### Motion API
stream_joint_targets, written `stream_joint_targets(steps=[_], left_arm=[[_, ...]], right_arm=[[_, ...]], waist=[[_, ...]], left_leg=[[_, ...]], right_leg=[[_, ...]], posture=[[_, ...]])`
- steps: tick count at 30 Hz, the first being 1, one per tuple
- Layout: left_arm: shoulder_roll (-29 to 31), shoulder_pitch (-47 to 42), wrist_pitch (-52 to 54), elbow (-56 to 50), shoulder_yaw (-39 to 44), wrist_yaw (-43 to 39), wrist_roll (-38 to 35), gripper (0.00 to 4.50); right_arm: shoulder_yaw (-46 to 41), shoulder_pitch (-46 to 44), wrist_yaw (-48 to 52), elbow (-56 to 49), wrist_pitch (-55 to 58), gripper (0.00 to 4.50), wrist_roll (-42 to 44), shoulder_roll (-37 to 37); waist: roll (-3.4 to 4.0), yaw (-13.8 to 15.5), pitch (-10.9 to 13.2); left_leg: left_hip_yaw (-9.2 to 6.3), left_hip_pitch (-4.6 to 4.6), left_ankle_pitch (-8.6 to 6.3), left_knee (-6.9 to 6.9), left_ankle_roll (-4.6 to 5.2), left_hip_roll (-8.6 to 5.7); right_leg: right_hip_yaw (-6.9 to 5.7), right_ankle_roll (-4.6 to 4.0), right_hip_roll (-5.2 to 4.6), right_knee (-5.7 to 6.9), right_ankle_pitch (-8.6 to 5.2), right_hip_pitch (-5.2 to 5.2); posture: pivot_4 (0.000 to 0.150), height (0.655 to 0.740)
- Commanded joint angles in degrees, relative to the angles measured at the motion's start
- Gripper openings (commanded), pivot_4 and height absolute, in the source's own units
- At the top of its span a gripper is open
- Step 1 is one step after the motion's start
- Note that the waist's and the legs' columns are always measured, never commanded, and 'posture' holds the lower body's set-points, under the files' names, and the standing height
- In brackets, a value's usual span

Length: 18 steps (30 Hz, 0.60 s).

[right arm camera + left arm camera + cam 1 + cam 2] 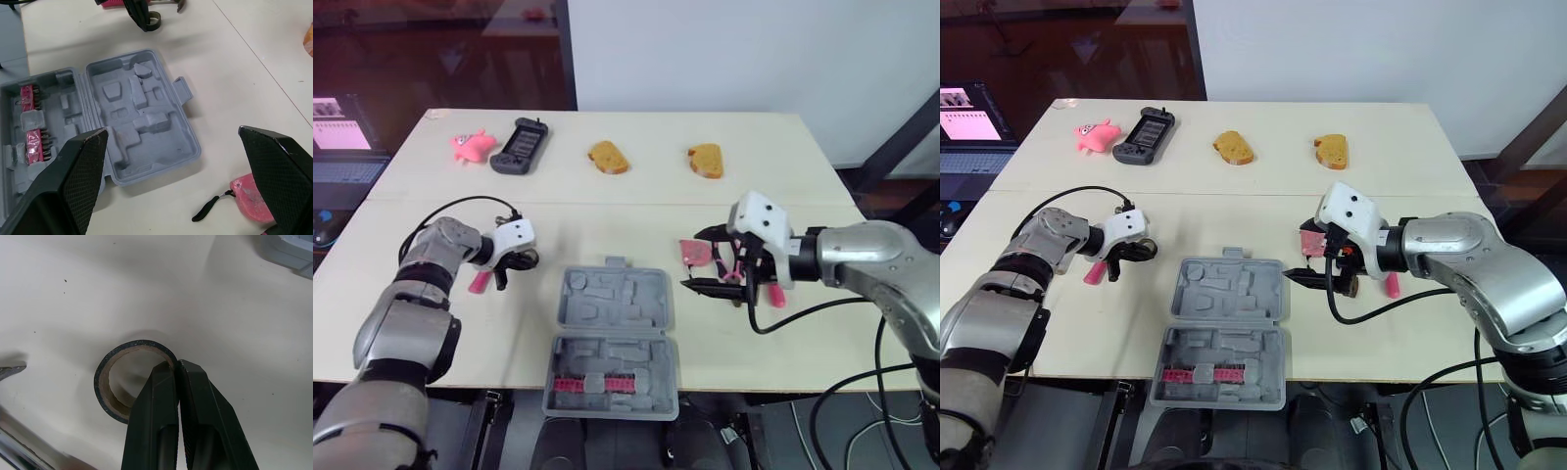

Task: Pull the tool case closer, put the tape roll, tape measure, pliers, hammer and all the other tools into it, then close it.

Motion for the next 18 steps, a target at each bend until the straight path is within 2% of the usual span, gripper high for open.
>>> stream_joint_targets(steps=[1,4,7,11,18], left_arm=[[1.2,-5.0,1.5,-0.6,1.2,-3.3,-0.2,0.01],[1.1,-8.0,2.7,-1.6,1.7,-8.1,-1.1,0.01],[-0.9,-10.8,5.5,-5.1,2.7,-19.0,-4.1,0.01],[-2.3,-9.1,7.5,-13.7,0.7,-26.3,-4.6,0.01],[-1.7,0.2,4.8,-28.2,-4.2,-27.5,-3.2,0.01]], right_arm=[[-2.9,0.5,-0.1,-2.1,-0.3,4.50,0.7,-1.2],[-3.7,1.6,0.1,-3.0,0.2,4.50,1.6,-1.5],[-4.6,3.0,0.3,-4.7,2.0,4.50,3.8,-1.7],[-4.1,4.8,0.1,-5.9,4.1,4.50,4.6,-3.2],[-3.5,6.1,-1.9,-6.8,4.5,4.50,4.3,-3.1]], waist=[[-0.06,0.0,0.0],[-0.20,0.2,0.1],[-0.20,0.1,0.1],[-0.20,-0.1,0.1],[-0.18,-0.5,0.1]], left_leg=[[0.00,0.00,0.00,0.00,0.00,0.00],[-0.02,-0.09,0.00,0.06,0.00,0.00],[-0.02,-0.18,0.00,0.17,0.00,0.00],[-0.04,-0.20,-0.01,0.31,0.01,0.00],[-0.05,-0.22,-0.01,0.40,0.03,0.01]], right_leg=[[0.00,0.00,0.00,0.00,0.00,0.00],[-0.01,0.00,0.00,0.02,0.00,-0.04],[0.00,0.00,0.00,0.02,0.00,-0.05],[0.00,0.01,0.00,0.11,0.00,-0.05],[0.06,0.00,0.00,0.45,-0.02,-0.25]], posture=[[0.150,0.7207],[0.150,0.7207],[0.150,0.7207],[0.150,0.7207],[0.150,0.7207]])
